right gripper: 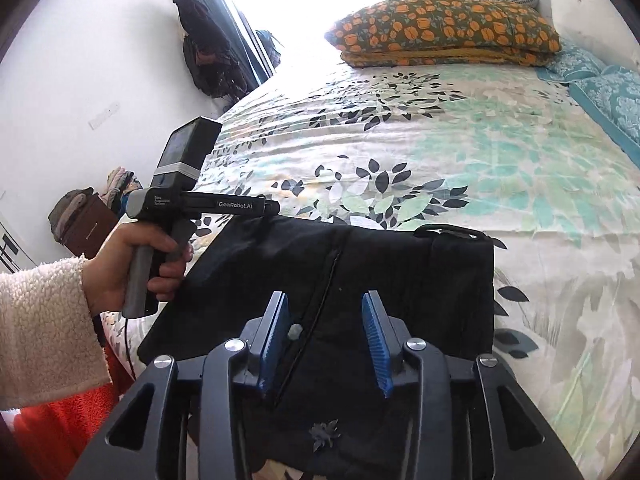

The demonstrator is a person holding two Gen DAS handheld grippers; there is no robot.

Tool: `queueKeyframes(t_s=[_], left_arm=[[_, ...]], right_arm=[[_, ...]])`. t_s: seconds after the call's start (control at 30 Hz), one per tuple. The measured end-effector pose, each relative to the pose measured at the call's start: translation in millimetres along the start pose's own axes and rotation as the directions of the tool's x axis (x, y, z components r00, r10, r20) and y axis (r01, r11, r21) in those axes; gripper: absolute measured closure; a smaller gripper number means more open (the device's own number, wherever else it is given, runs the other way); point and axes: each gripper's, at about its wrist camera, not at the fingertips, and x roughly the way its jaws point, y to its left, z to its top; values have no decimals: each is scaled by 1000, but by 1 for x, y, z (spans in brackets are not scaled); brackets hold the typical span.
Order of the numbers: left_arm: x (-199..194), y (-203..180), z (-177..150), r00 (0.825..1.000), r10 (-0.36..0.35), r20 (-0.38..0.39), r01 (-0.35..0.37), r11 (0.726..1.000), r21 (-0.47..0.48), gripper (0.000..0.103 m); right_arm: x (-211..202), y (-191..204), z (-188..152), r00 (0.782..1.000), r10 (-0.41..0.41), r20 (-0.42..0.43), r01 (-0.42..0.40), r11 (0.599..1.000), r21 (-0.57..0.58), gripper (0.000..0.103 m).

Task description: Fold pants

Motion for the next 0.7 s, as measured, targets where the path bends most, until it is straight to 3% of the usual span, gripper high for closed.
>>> queueKeyframes(t_s=[0.03, 0.07, 0.13, 0.2, 0.23, 0.33, 0.43, 0.5, 0.53, 0.6, 0.7], left_arm=[[1, 6, 2, 1000, -19, -11, 18, 999, -36, 14], [-2, 11, 4, 999, -37, -13, 36, 997, -61, 14], [-24, 12, 3, 999, -16, 37, 18, 999, -43, 15], [-56, 7, -3, 993, 32, 111, -35, 999, 26, 16], [-73, 6, -10, 990, 12, 138, -20, 998, 59, 16], [-119, -3, -47, 984, -102, 144, 82, 987, 139, 16], [-142, -23, -102, 975, -201, 93, 177, 960, 217, 16], [-139, -37, -135, 979, -197, 50, 178, 949, 258, 16], [-133, -41, -148, 982, -187, 27, 173, 947, 269, 16], [-122, -44, -164, 991, -137, -5, 134, 957, 256, 16], [-134, -38, -170, 992, -124, 34, 116, 976, 186, 16]], right_arm=[[12, -13, -2, 999, -11, -45, 13, 999, 48, 68], [15, -27, -6, 998, 6, -59, 1, 993, 122, 80], [-6, -41, -12, 999, 34, -10, -31, 976, 218, 89], [-36, -35, -16, 998, -59, 30, 52, 981, 189, 81], [-50, -31, -19, 996, -69, 51, 59, 985, 165, 74], [-75, -10, -30, 997, 8, 70, -15, 995, 102, 73], [-65, 16, -51, 994, 106, -4, -105, 994, 22, 73], [-46, 19, -68, 995, 39, -92, -38, 999, 11, 73], [-39, 12, -76, 991, 46, -122, -41, 998, 48, 77], [-45, 2, -80, 994, 64, -92, -52, 990, 130, 84], [-66, 12, -77, 998, -13, -54, 18, 995, 95, 80]])
